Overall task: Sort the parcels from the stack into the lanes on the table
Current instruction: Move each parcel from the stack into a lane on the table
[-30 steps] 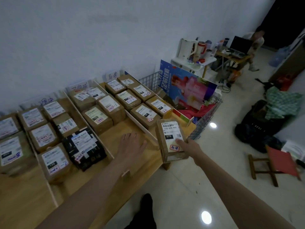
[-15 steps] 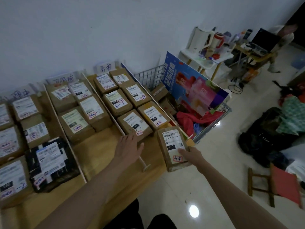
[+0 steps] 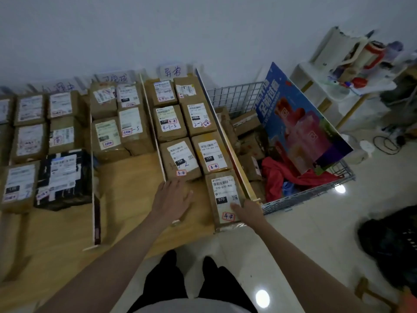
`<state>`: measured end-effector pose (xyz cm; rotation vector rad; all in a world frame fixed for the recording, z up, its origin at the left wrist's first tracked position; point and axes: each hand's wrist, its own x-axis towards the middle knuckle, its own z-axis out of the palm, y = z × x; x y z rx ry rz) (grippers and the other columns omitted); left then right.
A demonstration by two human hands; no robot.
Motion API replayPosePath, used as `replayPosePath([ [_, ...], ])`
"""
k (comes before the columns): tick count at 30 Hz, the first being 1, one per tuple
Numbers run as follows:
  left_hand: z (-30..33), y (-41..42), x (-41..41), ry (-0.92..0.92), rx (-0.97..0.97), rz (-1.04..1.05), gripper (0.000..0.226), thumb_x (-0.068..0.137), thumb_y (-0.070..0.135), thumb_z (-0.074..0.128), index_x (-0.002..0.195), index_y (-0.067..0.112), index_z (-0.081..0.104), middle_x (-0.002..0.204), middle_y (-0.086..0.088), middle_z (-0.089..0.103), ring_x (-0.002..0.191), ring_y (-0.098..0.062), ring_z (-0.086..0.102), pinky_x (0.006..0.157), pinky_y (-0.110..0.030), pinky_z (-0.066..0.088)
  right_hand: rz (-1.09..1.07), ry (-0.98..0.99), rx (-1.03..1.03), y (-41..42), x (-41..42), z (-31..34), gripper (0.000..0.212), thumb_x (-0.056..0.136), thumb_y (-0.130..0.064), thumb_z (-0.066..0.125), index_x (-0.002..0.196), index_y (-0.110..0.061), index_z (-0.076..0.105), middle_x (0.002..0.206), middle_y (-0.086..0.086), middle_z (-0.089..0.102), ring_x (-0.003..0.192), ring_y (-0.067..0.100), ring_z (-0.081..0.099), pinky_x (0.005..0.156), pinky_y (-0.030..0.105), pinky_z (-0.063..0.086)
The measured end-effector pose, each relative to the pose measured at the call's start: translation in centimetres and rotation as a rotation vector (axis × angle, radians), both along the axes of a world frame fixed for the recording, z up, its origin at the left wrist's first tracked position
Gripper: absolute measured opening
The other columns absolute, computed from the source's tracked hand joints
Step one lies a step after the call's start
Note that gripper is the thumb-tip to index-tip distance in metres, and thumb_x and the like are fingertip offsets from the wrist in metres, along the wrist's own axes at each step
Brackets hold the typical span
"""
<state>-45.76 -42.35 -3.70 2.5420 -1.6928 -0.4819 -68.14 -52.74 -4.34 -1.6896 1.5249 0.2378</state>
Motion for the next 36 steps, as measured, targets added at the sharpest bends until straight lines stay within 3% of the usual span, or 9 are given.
replayPosePath([
  [3, -0.1, 0.8, -1.8, -0.013, 0.012, 0.062, 0.044, 0.097, 0.045, 0.043, 0.128, 0.017, 0.055, 0.127, -0.004, 0.058, 0.115, -0.026, 0.056, 0.106, -0.038, 0.036, 0.089, 0.047, -0.026, -0.4, 0.0, -0.2, 0.044, 0.102, -0.038, 0.049, 0.114, 0.001, 0.065, 0.112, 0.014, 0.069, 0.104, 0.027, 0.066, 0.074, 0.025, 0.043],
  [7, -0.4, 2.0, -3.4, -0.036, 0.031, 0.142, 0.047, 0.097, 0.047, 0.044, 0.125, 0.013, 0.058, 0.123, -0.007, 0.06, 0.108, -0.029, 0.059, 0.101, -0.039, 0.04, 0.116, 0.032, -0.07, -0.5, 0.3, -1.6, 0.045, 0.099, -0.044, 0.05, 0.11, -0.004, 0.067, 0.108, 0.014, 0.069, 0.098, 0.027, 0.066, 0.086, 0.036, 0.054],
  [10, -0.7, 2.7, -4.2, -0.02, 0.048, 0.172, 0.044, 0.098, 0.045, 0.042, 0.119, 0.011, 0.058, 0.121, -0.008, 0.059, 0.112, -0.029, 0.057, 0.105, -0.04, 0.037, 0.12, 0.038, -0.085, -0.2, 0.6, -1.7, 0.045, 0.099, -0.043, 0.049, 0.114, -0.004, 0.065, 0.117, 0.013, 0.061, 0.102, 0.028, 0.063, 0.088, 0.036, 0.052],
  [15, -1.6, 3.4, -5.0, -0.022, 0.076, 0.188, 0.046, 0.098, 0.045, 0.044, 0.129, 0.013, 0.055, 0.131, -0.007, 0.056, 0.121, -0.029, 0.052, 0.11, -0.039, 0.032, 0.134, 0.041, -0.122, 0.2, 0.5, -2.1, 0.045, 0.1, -0.038, 0.05, 0.122, 0.001, 0.055, 0.13, 0.015, 0.039, 0.108, 0.029, 0.057, 0.086, 0.033, 0.047],
  [21, -2.2, 2.9, -6.5, -0.011, 0.051, 0.135, 0.045, 0.096, 0.044, 0.046, 0.127, 0.013, 0.055, 0.128, -0.005, 0.057, 0.119, -0.025, 0.054, 0.111, -0.038, 0.031, 0.24, 0.059, -0.215, 0.6, 0.2, -2.0, 0.036, 0.1, -0.025, 0.051, 0.124, 0.002, 0.049, 0.128, 0.019, 0.041, 0.114, 0.033, 0.053, 0.096, 0.046, 0.049],
  [27, -2.8, 1.4, -8.4, 0.071, 0.087, 0.07, 0.065, 0.092, 0.053, 0.051, 0.144, 0.016, 0.04, 0.143, -0.002, 0.047, 0.131, -0.023, 0.043, 0.114, -0.036, 0.028, 0.258, 0.065, -0.301, 0.4, 0.0, -1.7, 0.036, 0.099, -0.02, 0.053, 0.129, -0.005, 0.042, 0.131, 0.012, 0.042, 0.118, 0.028, 0.054, 0.095, 0.038, 0.052],
  [30, -3.0, 0.5, -9.8, 0.106, 0.116, 0.047, 0.087, 0.083, 0.062, 0.061, 0.15, 0.017, 0.029, 0.151, 0.0, 0.039, 0.137, -0.022, 0.038, 0.114, -0.038, 0.03, 0.326, 0.102, -0.327, -0.2, -0.8, -1.7, 0.046, 0.094, -0.026, 0.063, 0.132, -0.008, 0.044, 0.137, 0.009, 0.041, 0.126, 0.026, 0.045, 0.098, 0.038, 0.048],
  [32, -3.2, 0.0, -10.7, 0.143, 0.13, 0.052, 0.1, 0.079, 0.065, 0.065, 0.154, 0.014, 0.021, 0.155, -0.001, 0.032, 0.139, -0.023, 0.034, 0.115, -0.039, 0.027, 0.485, 0.178, -0.361, -0.5, -1.3, -1.6, 0.059, 0.089, -0.039, 0.068, 0.135, -0.009, 0.044, 0.137, 0.008, 0.042, 0.129, 0.026, 0.04, 0.103, 0.038, 0.044],
  [36, -3.8, -0.5, -11.4, 0.136, 0.095, 0.064, 0.107, 0.079, 0.065, 0.066, 0.154, 0.009, 0.014, 0.157, -0.004, 0.027, 0.141, -0.022, 0.032, 0.117, -0.036, 0.024, 0.696, 0.296, -0.397, -1.3, -1.7, -1.7, 0.082, 0.078, -0.053, 0.074, 0.139, -0.011, 0.039, 0.135, 0.007, 0.046, 0.129, 0.027, 0.037, 0.109, 0.039, 0.034],
])
